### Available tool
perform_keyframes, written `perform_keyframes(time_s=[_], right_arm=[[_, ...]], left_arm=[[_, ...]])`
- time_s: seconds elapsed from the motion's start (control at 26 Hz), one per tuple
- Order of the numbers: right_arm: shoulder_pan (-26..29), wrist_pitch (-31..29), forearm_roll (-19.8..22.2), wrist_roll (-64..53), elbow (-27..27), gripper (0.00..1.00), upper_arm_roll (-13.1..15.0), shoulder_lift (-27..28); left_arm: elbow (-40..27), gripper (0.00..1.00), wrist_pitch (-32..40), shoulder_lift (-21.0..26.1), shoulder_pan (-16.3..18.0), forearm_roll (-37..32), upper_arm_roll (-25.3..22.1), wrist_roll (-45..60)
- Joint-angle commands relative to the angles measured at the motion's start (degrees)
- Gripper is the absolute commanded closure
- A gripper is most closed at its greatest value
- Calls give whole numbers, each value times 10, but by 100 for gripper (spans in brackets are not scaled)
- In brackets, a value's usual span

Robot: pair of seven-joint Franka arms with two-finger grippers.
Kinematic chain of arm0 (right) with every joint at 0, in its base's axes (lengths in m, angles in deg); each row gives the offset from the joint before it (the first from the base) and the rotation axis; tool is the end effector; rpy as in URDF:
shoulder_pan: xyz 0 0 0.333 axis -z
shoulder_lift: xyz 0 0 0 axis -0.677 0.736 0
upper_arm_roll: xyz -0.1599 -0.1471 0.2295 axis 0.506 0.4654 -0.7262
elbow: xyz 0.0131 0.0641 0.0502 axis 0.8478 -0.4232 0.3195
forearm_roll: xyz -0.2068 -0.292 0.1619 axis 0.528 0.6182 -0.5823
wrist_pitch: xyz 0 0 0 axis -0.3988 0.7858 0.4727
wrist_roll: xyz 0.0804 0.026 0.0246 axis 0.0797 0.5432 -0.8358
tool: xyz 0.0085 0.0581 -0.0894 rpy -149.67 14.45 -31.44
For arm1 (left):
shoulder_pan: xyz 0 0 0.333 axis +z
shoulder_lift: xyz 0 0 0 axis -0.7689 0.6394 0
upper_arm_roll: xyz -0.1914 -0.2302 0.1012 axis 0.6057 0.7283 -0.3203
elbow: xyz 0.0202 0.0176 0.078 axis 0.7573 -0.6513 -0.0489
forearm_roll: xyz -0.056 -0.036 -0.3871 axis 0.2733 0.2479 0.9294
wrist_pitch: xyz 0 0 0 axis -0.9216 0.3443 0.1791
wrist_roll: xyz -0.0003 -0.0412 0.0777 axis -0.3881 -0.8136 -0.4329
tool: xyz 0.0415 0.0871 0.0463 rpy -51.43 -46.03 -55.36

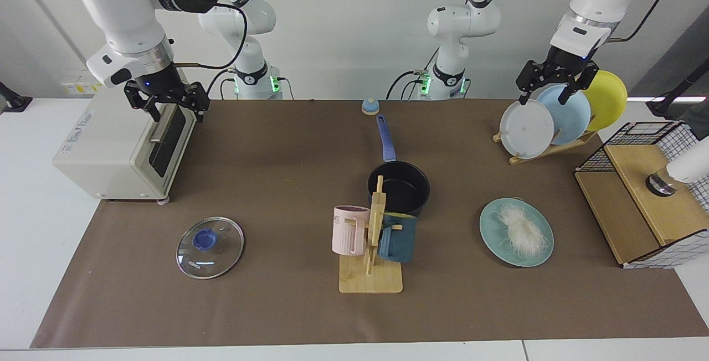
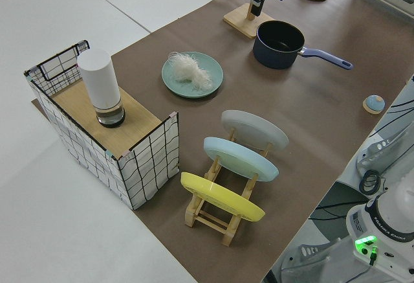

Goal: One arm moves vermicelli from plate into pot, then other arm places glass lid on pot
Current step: 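Move the left gripper toward the vermicelli on the blue plate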

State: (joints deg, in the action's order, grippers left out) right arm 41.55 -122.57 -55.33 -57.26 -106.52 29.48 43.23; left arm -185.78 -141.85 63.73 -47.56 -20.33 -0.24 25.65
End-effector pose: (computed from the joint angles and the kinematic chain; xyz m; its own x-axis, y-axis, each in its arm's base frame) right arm 0.5548 -0.0132 0.5940 0.9994 -0.0163 -0.0312 -0.0145 -0.9982 0.0587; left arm 0.5242 -0.0037 0.6360 0.9943 0.0032 0.1066 0.0018 -0.9999 0.0131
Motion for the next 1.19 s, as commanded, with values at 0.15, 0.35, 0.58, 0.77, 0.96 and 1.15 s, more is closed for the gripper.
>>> perform_keyframes(time_s=[0.15,0.35,0.58,0.77,0.96,1.15], right_arm=[[7,-10,-8,-25,-5,0,-1,-3],[7,-10,-8,-25,-5,0,-1,-3],[8,-10,-8,-25,-5,0,-1,-3],[8,-9,-8,-25,-5,0,-1,-3],[8,-10,-8,-24,-5,0,-1,-3],[8,-10,-8,-25,-5,0,-1,-3]], left_arm=[[17,0,-94,65,10,15,-3,19],[19,0,-143,118,7,15,-1,39],[63,0,-174,194,12,8,-4,41],[73,0,-186,206,25,8,-3,25],[76,0,-214,256,32,11,-3,28],[68,0,-274,289,25,13,-1,70]])
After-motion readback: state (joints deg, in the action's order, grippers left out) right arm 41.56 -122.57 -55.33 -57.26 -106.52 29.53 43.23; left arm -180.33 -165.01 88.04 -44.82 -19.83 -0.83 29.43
